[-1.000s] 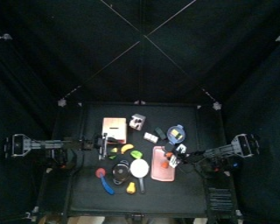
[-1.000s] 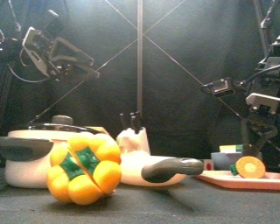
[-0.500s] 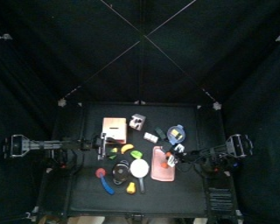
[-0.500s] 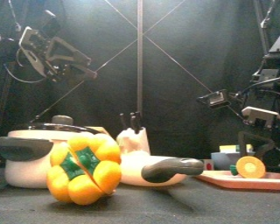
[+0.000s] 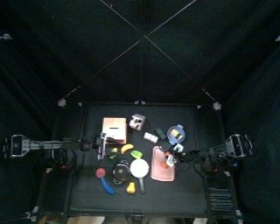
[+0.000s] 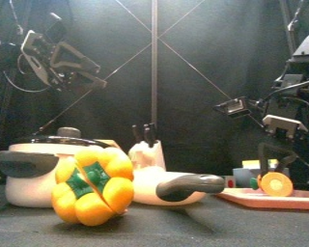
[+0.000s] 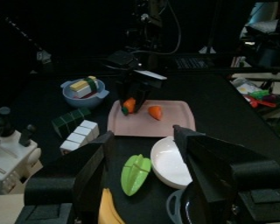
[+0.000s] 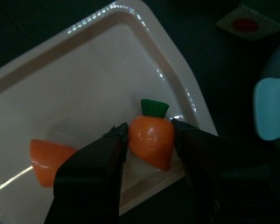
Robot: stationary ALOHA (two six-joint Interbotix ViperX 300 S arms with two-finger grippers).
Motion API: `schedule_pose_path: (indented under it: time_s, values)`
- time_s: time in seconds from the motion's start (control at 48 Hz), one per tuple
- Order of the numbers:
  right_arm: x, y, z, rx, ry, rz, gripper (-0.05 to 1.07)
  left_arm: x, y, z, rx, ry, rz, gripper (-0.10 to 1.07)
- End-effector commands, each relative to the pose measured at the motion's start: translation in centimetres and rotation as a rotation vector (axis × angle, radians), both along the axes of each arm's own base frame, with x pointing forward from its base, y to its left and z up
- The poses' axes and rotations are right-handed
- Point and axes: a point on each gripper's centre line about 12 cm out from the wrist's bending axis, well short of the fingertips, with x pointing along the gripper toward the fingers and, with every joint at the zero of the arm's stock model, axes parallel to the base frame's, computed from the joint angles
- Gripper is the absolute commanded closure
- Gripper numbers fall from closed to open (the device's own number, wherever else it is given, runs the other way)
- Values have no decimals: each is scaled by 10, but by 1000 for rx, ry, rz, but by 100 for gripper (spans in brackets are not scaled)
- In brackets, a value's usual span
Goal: Grab carrot top
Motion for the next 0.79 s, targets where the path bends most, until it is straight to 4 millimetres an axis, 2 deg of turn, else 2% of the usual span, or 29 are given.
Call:
schedule_pose_path:
  time_s: [0.0, 0.208, 0.771]
  values:
    - [9, 0, 22, -6, -72, -7, 31, 1, 1, 4, -2, -17, 1, 6]
    - [12, 1, 37, -8, -116, -12, 31, 1, 1, 4, -8, -17, 6, 6]
    - [15, -1, 40, -6, -128, -24, 31, 0, 0, 2, -9, -14, 4, 6]
